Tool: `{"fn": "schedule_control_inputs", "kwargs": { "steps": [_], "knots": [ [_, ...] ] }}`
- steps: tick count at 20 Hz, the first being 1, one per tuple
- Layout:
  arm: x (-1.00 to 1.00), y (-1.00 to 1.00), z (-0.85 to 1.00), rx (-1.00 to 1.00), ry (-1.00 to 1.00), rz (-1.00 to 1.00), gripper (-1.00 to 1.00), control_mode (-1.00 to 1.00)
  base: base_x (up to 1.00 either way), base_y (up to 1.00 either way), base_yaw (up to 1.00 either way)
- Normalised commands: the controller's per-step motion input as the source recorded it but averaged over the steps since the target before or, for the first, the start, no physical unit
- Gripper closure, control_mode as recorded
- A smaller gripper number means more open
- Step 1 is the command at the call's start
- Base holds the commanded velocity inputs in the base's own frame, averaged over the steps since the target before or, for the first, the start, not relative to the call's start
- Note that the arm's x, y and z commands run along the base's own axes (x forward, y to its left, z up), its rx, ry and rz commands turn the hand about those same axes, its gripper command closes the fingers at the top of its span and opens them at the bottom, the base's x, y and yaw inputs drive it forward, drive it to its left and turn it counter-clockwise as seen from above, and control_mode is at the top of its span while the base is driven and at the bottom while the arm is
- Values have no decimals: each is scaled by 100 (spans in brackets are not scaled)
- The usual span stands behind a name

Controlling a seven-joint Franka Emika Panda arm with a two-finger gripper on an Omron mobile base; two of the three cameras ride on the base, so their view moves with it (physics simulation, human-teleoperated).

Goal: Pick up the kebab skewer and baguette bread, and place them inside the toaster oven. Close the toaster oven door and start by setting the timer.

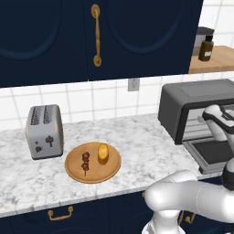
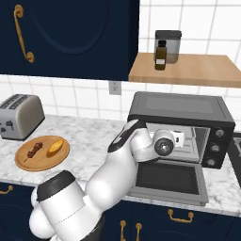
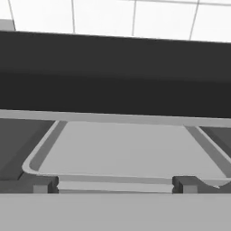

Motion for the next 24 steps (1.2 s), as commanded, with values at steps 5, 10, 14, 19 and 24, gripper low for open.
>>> {"fn": "schedule_control_inputs", "kwargs": {
  "steps": [5,10,14,19,24],
  "knots": [
    [34,0,0,0,3,0,-100,-100,0,0,0],
    [24,0,0,0,3,0,-100,-100,0,0,0],
    [14,0,0,0,2,0,-100,-100,0,0,0],
    [2,0,-15,0,7,0,-100,-100,0,0,0],
    [4,-4,-8,3,1,0,-100,-100,0,0,0]
  ]
}}
